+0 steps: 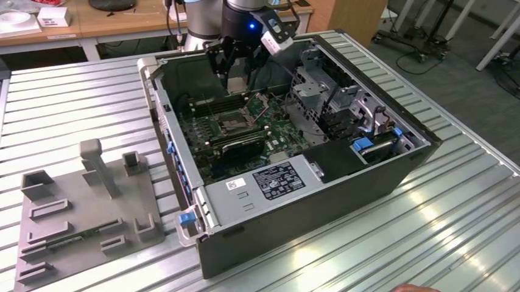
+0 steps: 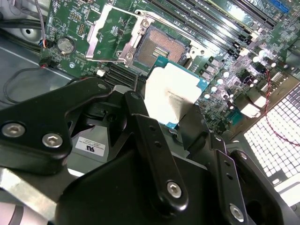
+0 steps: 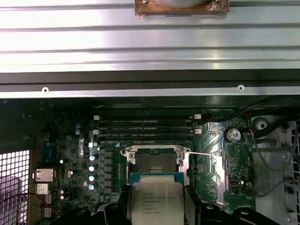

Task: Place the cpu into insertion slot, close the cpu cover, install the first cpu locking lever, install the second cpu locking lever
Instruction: 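Place the cpu into insertion slot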

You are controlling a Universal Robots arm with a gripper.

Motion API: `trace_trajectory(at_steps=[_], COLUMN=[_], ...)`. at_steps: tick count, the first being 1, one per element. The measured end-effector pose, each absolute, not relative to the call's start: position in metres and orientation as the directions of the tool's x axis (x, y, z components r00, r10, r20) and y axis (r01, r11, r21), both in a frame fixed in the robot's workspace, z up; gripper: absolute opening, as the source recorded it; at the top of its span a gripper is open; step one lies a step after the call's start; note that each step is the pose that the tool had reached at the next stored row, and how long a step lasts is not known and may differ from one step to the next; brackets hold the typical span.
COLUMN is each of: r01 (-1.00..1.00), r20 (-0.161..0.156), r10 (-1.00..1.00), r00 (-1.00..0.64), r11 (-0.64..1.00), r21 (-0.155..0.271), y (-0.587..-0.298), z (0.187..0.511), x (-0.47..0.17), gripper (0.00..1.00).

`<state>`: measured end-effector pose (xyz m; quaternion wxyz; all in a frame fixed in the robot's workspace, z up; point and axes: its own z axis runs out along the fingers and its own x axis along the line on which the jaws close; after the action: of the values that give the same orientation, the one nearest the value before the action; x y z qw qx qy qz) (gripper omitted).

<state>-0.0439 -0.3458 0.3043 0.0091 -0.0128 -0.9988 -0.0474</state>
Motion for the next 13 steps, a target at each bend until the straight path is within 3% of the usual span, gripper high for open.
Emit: trace_trajectory(at_steps=[13], r01=[0.032], r20=[0.019], r10=[0.031], r00=[-0.999], r11=[0.995], r21=[0.094], y=[-0.3458], z=[0.3041], x=[-0.0439], gripper=[0.54])
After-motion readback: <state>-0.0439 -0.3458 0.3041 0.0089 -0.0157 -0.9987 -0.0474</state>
